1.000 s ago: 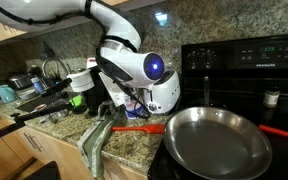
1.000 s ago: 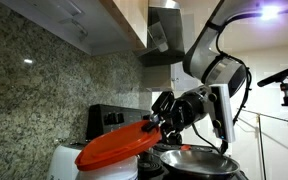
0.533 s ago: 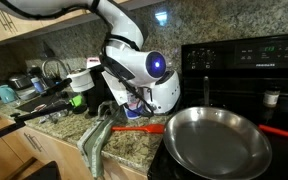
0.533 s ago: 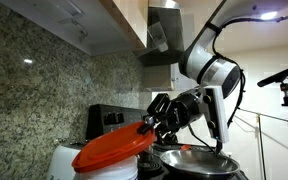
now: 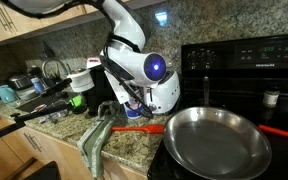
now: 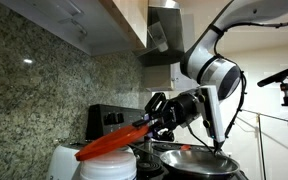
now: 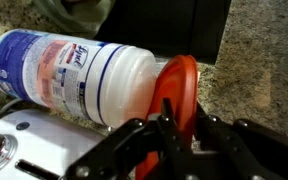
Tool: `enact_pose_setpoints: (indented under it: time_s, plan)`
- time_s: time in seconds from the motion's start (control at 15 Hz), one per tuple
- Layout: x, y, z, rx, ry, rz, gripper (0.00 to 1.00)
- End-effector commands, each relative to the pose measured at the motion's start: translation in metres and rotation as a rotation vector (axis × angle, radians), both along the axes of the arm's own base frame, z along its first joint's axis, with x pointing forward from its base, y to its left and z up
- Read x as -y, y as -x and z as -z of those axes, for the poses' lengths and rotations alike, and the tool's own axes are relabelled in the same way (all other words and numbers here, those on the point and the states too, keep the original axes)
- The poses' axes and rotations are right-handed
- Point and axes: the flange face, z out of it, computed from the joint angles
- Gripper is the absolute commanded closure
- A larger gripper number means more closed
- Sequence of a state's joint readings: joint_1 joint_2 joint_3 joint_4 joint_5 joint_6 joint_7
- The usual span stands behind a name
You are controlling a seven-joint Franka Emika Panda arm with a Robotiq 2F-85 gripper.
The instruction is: Move the orange lid to the top of the white container
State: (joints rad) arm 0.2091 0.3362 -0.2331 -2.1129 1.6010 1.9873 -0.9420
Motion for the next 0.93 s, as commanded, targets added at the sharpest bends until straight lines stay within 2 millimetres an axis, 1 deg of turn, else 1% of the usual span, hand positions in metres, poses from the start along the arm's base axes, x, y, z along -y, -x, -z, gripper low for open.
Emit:
enact_pose_setpoints:
  time_s: [0.0,0.33,0.4,0.47,0.53,0.6,0.67,0.73,0.87]
  plan:
    - [-0.003,0.01,-0.017,0.027,0.028,-0.013,0.46]
    - [-0.028,0.027,-0.03,0.035,0.021,-0.061,0.08]
    - [-0.033,0.031,-0.032,0.029,0.027,-0.074,0.1]
    - [-0.036,0.033,-0.033,0.039,0.038,-0.076,0.43]
    - [-0.038,0.036,-0.034,0.036,0.037,-0.084,0.39]
    - [-0.04,0.037,-0.035,0.043,0.048,-0.084,0.4]
    - [-0.041,0.04,-0.037,0.034,0.045,-0.092,0.46]
    - [-0.042,0.042,-0.038,0.032,0.044,-0.096,0.55]
    - [-0.044,0.046,-0.04,0.034,0.048,-0.105,0.71]
